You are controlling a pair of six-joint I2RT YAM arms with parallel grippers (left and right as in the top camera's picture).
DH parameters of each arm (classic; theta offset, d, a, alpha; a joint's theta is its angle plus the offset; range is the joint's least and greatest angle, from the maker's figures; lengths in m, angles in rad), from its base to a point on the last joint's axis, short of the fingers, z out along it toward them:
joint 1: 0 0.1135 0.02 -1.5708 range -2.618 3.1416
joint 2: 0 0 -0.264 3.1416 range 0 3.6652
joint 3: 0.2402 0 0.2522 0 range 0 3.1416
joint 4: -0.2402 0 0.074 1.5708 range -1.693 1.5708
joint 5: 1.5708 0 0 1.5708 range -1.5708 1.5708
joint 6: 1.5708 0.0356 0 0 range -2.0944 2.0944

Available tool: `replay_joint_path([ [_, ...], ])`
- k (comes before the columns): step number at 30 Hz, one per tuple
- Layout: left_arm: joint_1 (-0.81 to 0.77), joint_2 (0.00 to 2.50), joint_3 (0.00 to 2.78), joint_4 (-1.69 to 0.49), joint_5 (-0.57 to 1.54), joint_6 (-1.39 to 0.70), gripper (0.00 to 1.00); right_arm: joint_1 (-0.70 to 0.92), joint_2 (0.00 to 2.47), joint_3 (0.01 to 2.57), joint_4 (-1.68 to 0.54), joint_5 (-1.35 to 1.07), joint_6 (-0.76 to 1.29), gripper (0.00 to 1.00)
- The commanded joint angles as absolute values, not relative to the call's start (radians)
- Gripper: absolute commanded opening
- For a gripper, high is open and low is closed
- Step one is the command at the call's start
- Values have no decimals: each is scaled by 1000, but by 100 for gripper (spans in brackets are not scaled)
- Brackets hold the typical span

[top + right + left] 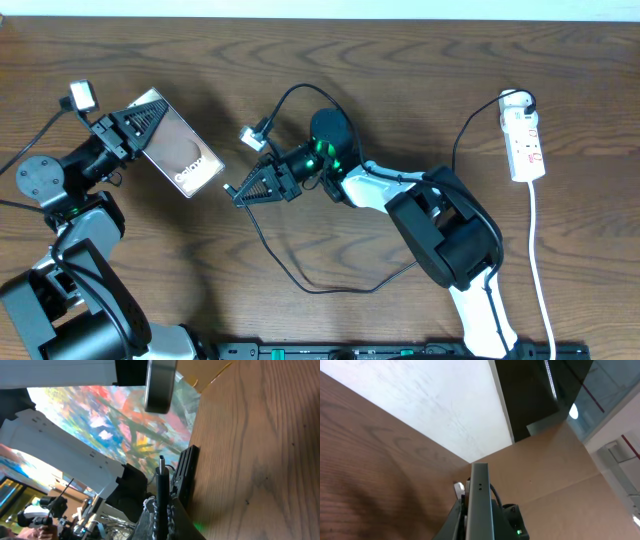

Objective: Plug charger to phone and switch on socket
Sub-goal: 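Align the plug with the phone's bottom port using the right gripper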

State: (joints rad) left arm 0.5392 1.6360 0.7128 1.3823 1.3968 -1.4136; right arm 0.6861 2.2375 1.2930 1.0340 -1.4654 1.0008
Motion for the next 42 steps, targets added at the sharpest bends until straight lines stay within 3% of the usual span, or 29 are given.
replay_joint_path([
  [1, 537, 1618, 726, 1396, 1371, -1407, 7, 696, 2227, 1300, 1038, -1450, 1005, 1],
  [24, 537, 1620, 725, 1388, 1402, -1377, 8, 702, 2227, 1300, 1036, -1441, 1011, 1],
  [33, 537, 1620, 725, 1085, 1401, -1169, 7, 702, 2227, 1300, 1036, -1439, 1017, 1],
  [42, 537, 1620, 725, 1079, 1375, -1159, 7, 702, 2227, 1300, 1036, -1408, 1058, 1],
])
